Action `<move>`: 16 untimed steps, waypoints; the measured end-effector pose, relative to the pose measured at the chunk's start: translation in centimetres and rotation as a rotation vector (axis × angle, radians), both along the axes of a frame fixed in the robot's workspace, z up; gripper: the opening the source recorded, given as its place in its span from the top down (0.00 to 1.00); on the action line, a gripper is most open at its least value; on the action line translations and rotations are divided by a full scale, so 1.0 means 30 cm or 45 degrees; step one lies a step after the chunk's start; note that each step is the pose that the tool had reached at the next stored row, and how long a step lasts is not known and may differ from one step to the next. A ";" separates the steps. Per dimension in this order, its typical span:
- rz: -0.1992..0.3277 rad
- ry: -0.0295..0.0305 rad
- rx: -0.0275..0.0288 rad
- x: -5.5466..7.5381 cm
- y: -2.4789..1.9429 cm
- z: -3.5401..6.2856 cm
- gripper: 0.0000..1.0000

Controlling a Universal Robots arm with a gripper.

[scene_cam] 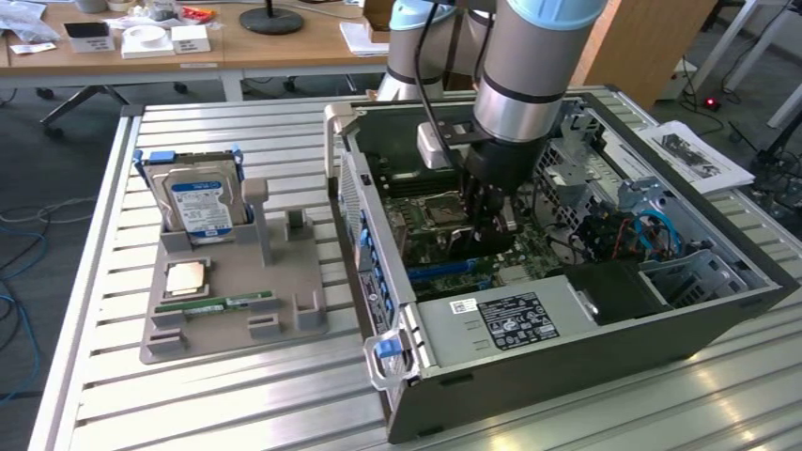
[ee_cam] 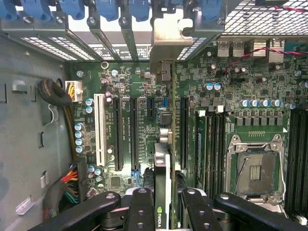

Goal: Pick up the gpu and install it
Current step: 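Insert the gpu into the slot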

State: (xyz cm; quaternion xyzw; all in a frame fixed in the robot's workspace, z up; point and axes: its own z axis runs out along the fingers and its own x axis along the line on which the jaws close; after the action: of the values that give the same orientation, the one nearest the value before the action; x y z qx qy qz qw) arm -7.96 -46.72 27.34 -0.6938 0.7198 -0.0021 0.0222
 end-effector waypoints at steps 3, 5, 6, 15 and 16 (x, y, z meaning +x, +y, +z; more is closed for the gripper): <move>0.000 -0.0001 0.0002 0.000 0.002 0.000 0.73; 0.000 -0.0001 0.0001 -0.001 0.004 0.000 0.73; 0.000 -0.0001 0.0001 -0.001 0.004 0.000 0.73; 0.000 -0.0001 0.0001 -0.001 0.005 0.000 0.73; 0.000 -0.0001 0.0001 -0.001 0.005 0.000 0.73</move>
State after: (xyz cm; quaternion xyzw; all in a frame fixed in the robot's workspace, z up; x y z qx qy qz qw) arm -8.00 -46.57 27.32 -0.6938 0.7198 -0.0021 0.0223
